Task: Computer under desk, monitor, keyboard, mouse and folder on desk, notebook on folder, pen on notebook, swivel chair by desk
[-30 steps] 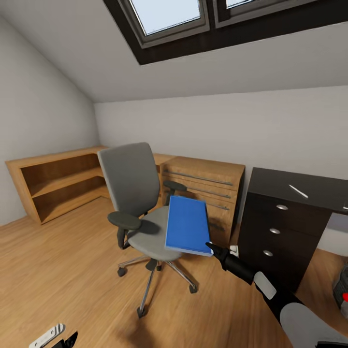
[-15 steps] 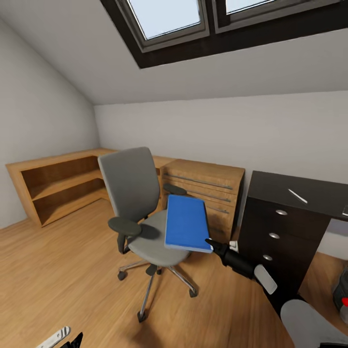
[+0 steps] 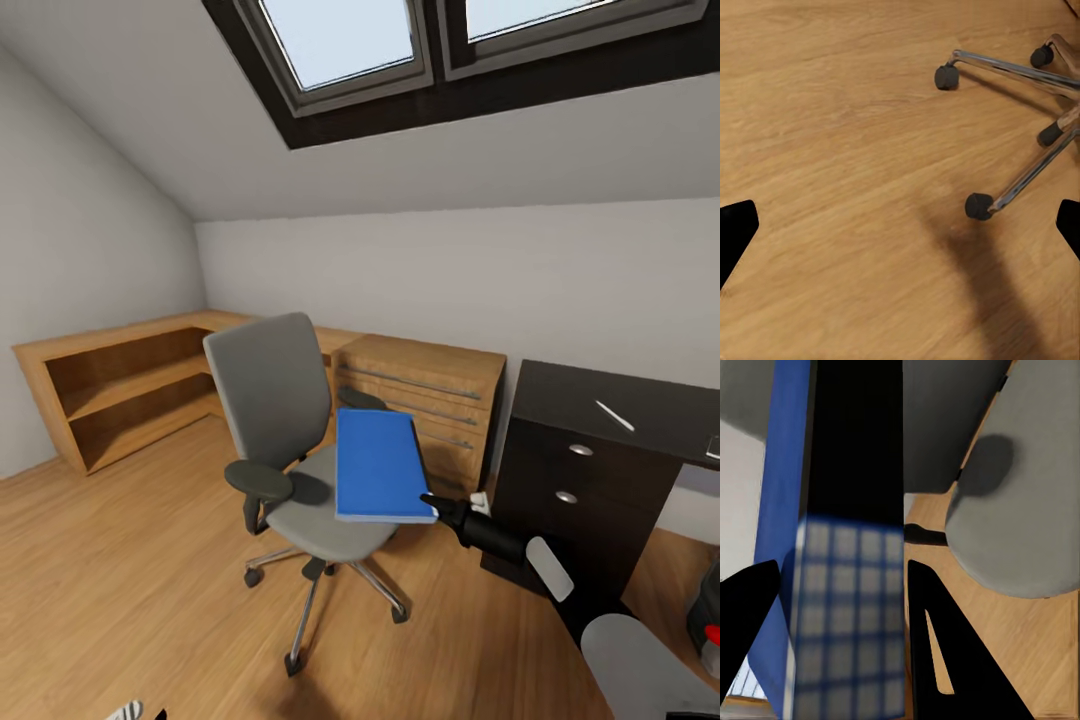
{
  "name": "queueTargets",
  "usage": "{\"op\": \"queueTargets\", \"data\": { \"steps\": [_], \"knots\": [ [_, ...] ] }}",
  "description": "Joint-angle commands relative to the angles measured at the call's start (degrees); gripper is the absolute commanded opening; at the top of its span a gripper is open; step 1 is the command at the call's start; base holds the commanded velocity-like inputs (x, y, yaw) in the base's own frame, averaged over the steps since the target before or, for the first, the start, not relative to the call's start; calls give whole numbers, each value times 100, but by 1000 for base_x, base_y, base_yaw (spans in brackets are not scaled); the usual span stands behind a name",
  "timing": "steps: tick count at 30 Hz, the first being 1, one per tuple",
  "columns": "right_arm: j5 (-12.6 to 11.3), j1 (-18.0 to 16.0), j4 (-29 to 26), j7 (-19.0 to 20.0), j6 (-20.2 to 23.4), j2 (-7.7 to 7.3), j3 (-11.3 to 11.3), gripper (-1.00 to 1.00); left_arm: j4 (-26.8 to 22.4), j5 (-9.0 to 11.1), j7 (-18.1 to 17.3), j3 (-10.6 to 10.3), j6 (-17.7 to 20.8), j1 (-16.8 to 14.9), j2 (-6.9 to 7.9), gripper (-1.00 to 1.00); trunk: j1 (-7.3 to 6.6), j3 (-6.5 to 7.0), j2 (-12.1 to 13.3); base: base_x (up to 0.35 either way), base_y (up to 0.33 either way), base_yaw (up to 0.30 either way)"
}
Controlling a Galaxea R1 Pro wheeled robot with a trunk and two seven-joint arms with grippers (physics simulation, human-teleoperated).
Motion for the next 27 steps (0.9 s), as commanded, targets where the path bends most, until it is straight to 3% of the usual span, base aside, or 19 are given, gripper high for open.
{"op": "queueTargets", "data": {
  "steps": [1,10,18,27],
  "knots": [
    [27,-2,-16,6,60,1,-11,-100,38,55,-33,9,-42,1,-3,100,-23,14,39,0,0,0],
    [216,2,-300,5,615,-36,-22,-100,365,40,-52,-19,-374,1,-8,100,-221,175,400,0,0,0],
    [258,0,-713,-84,1274,-207,-20,-100,681,39,-40,-48,-661,1,-9,100,-396,319,721,0,0,0],
    [323,6,-1027,-321,1413,-413,-47,-100,911,24,-52,-135,-1023,1,-1,100,-594,481,1082,0,0,0]
  ]
}}
